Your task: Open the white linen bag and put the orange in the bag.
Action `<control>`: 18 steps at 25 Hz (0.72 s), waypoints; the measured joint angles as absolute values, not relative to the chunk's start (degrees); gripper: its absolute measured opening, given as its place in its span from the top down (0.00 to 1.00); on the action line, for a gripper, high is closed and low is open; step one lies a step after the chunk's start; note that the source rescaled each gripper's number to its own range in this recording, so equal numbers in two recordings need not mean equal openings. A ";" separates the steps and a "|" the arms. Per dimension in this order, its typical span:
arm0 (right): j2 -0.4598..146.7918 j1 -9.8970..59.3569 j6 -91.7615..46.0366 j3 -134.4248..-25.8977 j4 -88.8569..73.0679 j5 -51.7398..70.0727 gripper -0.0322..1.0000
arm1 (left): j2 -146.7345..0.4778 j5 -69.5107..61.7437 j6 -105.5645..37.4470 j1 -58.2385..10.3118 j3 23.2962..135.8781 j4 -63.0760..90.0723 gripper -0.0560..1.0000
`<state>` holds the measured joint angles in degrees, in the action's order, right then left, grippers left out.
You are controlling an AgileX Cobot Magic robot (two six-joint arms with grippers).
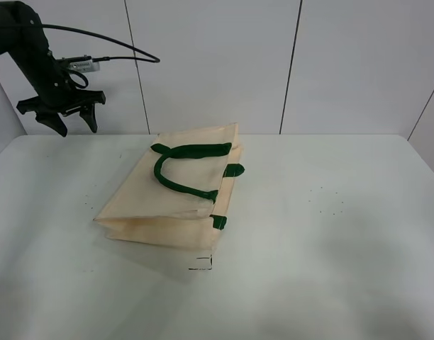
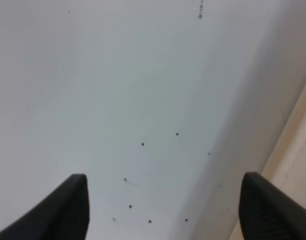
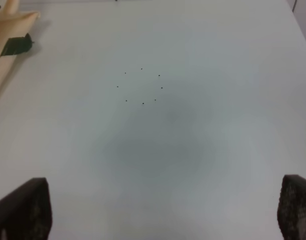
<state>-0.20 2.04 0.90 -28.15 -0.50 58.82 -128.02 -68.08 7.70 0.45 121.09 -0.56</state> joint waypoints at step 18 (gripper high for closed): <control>-0.20 2.04 0.90 -28.15 -0.50 58.82 0.00 | -81.65 -68.03 6.28 0.45 70.15 -1.05 0.17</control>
